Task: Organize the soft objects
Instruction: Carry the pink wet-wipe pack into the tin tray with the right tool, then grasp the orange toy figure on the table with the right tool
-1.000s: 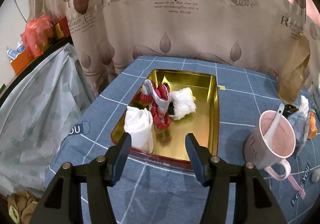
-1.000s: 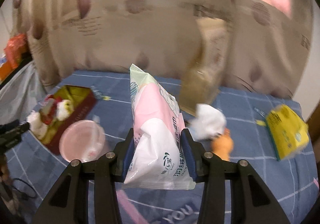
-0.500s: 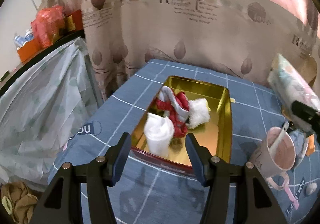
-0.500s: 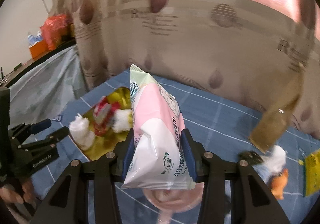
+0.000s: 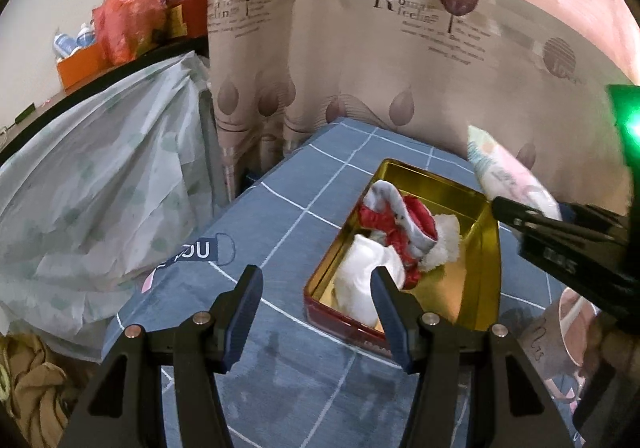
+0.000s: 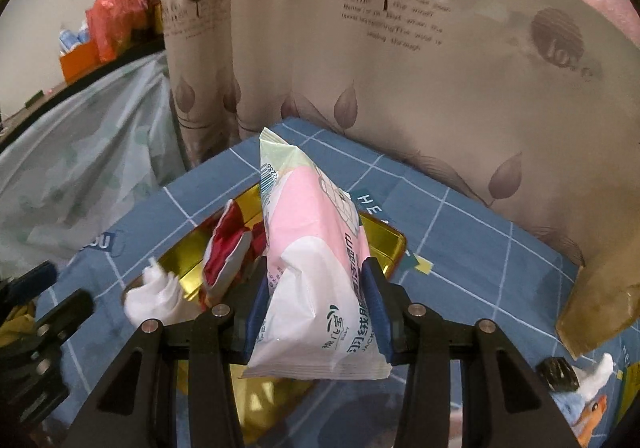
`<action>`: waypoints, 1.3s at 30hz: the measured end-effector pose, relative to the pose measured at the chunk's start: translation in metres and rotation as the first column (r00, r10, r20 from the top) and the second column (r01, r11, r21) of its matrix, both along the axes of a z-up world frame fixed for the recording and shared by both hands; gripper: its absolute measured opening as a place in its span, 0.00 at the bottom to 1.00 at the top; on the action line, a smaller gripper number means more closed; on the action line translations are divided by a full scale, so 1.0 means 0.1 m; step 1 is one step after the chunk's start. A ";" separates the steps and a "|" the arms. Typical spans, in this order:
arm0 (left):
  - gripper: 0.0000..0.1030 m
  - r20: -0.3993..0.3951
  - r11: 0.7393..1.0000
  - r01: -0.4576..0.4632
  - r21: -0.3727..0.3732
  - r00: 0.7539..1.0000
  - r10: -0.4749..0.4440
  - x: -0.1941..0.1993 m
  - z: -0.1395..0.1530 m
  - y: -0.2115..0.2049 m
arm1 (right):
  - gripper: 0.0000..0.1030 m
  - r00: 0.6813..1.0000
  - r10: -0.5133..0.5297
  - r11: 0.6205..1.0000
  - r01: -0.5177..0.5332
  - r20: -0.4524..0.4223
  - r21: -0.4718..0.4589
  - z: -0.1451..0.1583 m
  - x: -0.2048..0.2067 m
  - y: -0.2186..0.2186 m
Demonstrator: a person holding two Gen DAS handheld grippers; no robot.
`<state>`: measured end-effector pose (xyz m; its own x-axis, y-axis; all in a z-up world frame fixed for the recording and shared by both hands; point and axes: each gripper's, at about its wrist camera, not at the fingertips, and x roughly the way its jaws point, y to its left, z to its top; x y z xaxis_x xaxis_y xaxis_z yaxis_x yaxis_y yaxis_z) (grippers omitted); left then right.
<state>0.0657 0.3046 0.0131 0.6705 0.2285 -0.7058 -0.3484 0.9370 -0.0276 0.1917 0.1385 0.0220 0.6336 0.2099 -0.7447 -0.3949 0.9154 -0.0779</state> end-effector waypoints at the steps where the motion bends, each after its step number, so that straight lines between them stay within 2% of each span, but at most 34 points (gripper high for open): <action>1: 0.56 0.000 1.000 -0.003 -0.005 1.000 0.003 0.00 -0.01 0.02 | 0.40 1.000 -0.002 1.000 0.002 -0.006 -0.002 -0.03 0.05 0.03; 10: 0.56 -0.004 1.000 -0.007 -0.031 1.000 0.007 0.03 -0.09 0.09 | 0.41 0.999 -0.031 0.998 0.029 -0.036 -0.057 -0.38 0.40 0.27; 13: 0.56 -0.002 0.999 -0.012 -0.034 1.000 0.012 0.04 -0.10 0.11 | 0.42 1.000 -0.011 0.993 0.011 0.003 -0.118 -0.42 0.40 0.37; 22: 0.56 -0.007 0.999 -0.007 -0.037 1.000 0.007 0.05 -0.12 0.09 | 0.43 0.998 0.051 0.987 -0.057 -0.041 -0.152 -0.54 0.42 0.53; 24: 0.56 -0.007 0.999 -0.007 -0.038 1.000 0.007 0.05 -0.12 0.09 | 0.47 0.998 0.051 0.986 -0.057 -0.041 -0.154 -0.54 0.43 0.54; 25: 0.56 -0.007 0.999 -0.006 -0.037 1.000 0.005 0.05 -0.12 0.08 | 0.52 0.998 0.052 0.987 -0.057 -0.040 -0.153 -0.52 0.43 0.54; 27: 0.56 -0.004 0.999 -0.007 -0.035 1.000 0.007 0.05 -0.12 0.08 | 0.70 0.998 0.056 0.989 -0.059 -0.026 -0.133 -0.46 0.38 0.52; 35: 0.56 0.009 0.999 -0.001 -0.039 1.000 0.001 0.03 -0.08 0.06 | 0.74 0.998 0.062 0.997 -0.062 0.016 -0.053 -0.01 -0.15 0.27; 39: 0.56 0.022 1.000 0.021 -0.018 1.000 -0.020 0.01 -0.04 -0.03 | 0.76 0.999 0.026 0.999 -0.027 0.040 0.022 0.24 -0.58 -0.15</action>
